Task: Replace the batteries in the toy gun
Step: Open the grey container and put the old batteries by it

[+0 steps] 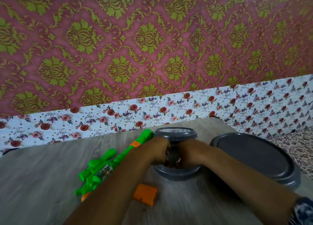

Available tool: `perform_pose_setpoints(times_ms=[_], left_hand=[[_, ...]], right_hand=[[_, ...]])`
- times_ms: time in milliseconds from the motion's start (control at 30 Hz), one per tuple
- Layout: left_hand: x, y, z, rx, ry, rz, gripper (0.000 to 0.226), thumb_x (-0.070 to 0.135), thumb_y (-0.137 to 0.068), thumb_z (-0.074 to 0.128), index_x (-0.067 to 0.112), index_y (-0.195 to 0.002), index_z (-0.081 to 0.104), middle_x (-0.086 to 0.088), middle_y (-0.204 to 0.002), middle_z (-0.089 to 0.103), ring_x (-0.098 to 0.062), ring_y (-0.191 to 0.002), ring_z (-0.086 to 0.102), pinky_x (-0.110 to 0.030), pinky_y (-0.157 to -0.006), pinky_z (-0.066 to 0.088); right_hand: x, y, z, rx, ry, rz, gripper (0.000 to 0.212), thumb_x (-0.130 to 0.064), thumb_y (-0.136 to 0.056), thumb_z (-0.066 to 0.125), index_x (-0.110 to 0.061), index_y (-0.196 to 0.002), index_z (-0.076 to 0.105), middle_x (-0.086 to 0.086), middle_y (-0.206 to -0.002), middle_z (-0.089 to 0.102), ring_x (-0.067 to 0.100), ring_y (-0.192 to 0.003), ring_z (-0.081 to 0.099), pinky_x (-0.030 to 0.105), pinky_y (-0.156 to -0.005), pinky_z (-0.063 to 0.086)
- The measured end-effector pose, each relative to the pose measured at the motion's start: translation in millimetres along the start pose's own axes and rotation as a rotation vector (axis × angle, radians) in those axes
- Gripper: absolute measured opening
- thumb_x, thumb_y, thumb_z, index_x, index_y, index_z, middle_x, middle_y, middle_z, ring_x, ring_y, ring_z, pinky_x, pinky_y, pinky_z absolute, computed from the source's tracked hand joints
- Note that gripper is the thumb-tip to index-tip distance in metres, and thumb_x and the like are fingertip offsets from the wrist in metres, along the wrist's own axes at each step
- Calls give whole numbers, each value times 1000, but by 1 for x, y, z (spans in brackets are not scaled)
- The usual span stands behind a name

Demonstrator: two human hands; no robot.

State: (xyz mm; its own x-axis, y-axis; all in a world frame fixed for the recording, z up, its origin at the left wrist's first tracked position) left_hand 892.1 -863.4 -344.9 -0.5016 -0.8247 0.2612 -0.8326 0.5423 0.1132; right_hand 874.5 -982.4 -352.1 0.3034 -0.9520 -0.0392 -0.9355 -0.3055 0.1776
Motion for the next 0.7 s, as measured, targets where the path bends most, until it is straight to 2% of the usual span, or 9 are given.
perform_pose_setpoints(times_ms=[133, 200, 300, 367, 400, 467, 533, 600, 700], left_hand=[[4, -7, 3, -35, 0, -29, 20, 6, -83, 63, 7, -104, 62, -11, -92, 59, -19, -82, 53, -29, -72, 43], [5, -8, 6, -3, 6, -28, 18, 4, -85, 59, 7, -102, 62, -13, -94, 61, -18, -81, 53, -27, -70, 41], [3, -5, 2, 98, 32, -6, 21, 2, -79, 64, 7, -100, 64, -14, -101, 66, -22, -86, 60, -29, -71, 46], [-2, -5, -4, 189, 83, -4, 25, 5, -76, 71, 9, -100, 66, -11, -102, 68, -23, -92, 63, -33, -81, 53], [-4, -6, -7, 241, 103, -6, 26, 7, -76, 72, 11, -101, 66, -9, -103, 67, -22, -94, 63, -34, -84, 53], [-9, -11, -14, 343, 120, -7, 30, 13, -75, 74, 14, -103, 63, -6, -107, 63, -20, -97, 60, -31, -85, 51], [-14, -19, -20, 389, 122, -18, 44, 21, -73, 78, 20, -112, 58, -5, -116, 57, -19, -104, 55, -24, -84, 44], [-21, -30, -21, 327, 98, -46, 62, 26, -72, 79, 24, -127, 51, -6, -124, 51, -24, -115, 50, -26, -88, 39], [-26, -40, -14, 221, 23, -38, 65, 17, -78, 73, 24, -137, 46, -9, -133, 48, -28, -124, 46, -29, -98, 38]], right_hand=[[2, 0, 1, 15, 35, -14, 44, -37, -87, 54, -21, -127, 52, 6, -127, 57, 25, -112, 54, 33, -91, 41], [1, 4, -1, 50, 28, -29, 39, -38, -88, 52, -21, -122, 56, 6, -121, 60, 23, -107, 56, 31, -86, 42], [7, 18, -15, 169, 25, -27, 23, -33, -86, 55, -13, -95, 64, 5, -93, 63, 20, -86, 60, 27, -70, 44], [17, 25, -29, 233, -8, 9, 18, -30, -85, 60, -14, -79, 57, 3, -80, 56, 15, -73, 54, 24, -61, 41], [24, 26, -36, 252, -33, 35, 21, -34, -84, 61, -15, -80, 55, 3, -82, 56, 15, -73, 54, 24, -61, 41], [43, 19, -49, 267, -70, 106, 32, -39, -83, 63, -9, -93, 59, 7, -96, 62, 19, -84, 58, 29, -70, 46], [58, 10, -55, 236, -104, 161, 47, -40, -80, 67, -2, -107, 60, 15, -106, 64, 26, -92, 61, 35, -80, 49], [67, 1, -51, 179, -98, 173, 55, -38, -77, 71, -3, -116, 56, 15, -114, 62, 28, -100, 60, 36, -84, 48], [68, -10, -39, 218, -29, 70, 42, -23, -78, 70, -13, -116, 56, 9, -115, 62, 24, -105, 58, 29, -81, 44]])
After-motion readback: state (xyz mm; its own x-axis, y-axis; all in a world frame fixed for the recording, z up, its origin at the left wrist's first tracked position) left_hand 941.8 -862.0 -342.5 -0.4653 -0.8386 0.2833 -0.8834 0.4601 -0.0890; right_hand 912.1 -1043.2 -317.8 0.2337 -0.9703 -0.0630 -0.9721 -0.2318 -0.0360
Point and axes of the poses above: each hand's wrist, its own y-axis away from the middle knuckle, its own z-axis out of the palm, x = y × z, the point moved 2 cm from there along -y, towards the middle knuckle
